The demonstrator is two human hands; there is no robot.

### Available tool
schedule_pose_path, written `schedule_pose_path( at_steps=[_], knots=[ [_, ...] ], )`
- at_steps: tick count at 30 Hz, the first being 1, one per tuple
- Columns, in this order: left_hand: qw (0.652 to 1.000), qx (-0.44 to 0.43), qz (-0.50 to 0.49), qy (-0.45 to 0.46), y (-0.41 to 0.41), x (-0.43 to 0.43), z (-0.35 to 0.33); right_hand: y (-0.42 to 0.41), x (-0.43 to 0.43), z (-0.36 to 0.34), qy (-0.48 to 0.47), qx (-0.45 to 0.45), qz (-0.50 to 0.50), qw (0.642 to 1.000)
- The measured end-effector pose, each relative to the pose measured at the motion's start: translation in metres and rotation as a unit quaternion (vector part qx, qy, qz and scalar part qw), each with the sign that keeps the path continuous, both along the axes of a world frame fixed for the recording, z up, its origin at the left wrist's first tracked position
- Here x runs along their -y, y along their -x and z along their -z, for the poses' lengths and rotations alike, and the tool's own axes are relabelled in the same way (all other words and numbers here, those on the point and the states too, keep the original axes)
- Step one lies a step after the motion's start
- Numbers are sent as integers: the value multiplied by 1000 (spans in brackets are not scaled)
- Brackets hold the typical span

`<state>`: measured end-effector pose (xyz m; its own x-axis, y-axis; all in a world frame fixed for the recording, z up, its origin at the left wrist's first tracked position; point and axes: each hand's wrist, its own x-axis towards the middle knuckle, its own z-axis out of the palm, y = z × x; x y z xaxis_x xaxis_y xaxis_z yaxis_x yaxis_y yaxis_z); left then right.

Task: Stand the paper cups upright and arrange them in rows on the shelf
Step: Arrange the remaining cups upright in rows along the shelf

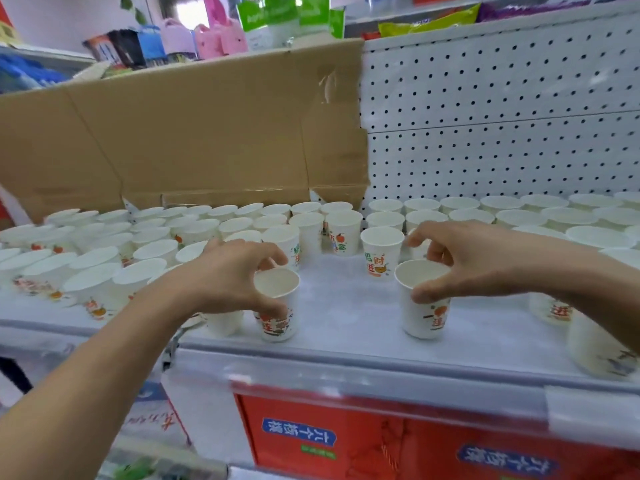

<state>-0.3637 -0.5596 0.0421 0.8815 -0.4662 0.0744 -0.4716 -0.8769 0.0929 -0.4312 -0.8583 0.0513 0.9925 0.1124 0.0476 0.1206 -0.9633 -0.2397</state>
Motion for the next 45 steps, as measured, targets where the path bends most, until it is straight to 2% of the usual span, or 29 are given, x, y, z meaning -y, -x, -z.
schedule_pose_path(
  at_steps=[7, 13, 18, 24, 31, 34, 36, 39, 42, 45],
  knots=[
    [990, 14, 53, 131, 5, 98, 0, 8, 57, -33, -56, 63, 118, 989],
    [983, 27, 101, 151, 9, 174, 17, 16, 66, -6, 50, 64, 146, 986],
    [980, -2, 102, 171, 2, 186, 30, 16, 66, 10, 108, 65, 143, 982],
    [966, -10, 106, 236, 2, 188, 35, 12, 71, 12, 112, 70, 143, 981],
    [964, -9, 107, 242, 1, 193, 37, 12, 76, 13, 114, 71, 149, 980],
    [964, 8, 100, 246, 8, 184, 37, 14, 68, 8, 125, 115, 132, 977],
    [959, 34, 90, 266, 15, 171, 36, 14, 53, 5, 76, 172, 87, 978],
    [940, 97, 86, 316, 23, 136, 42, 8, 12, 12, -51, 224, -20, 973],
    [910, 181, 67, 366, 30, 85, 53, -8, -41, 31, -126, 197, -109, 966],
    [882, 252, -15, 399, 35, 21, 62, -30, -90, 43, -171, 145, -158, 962]
  ],
)
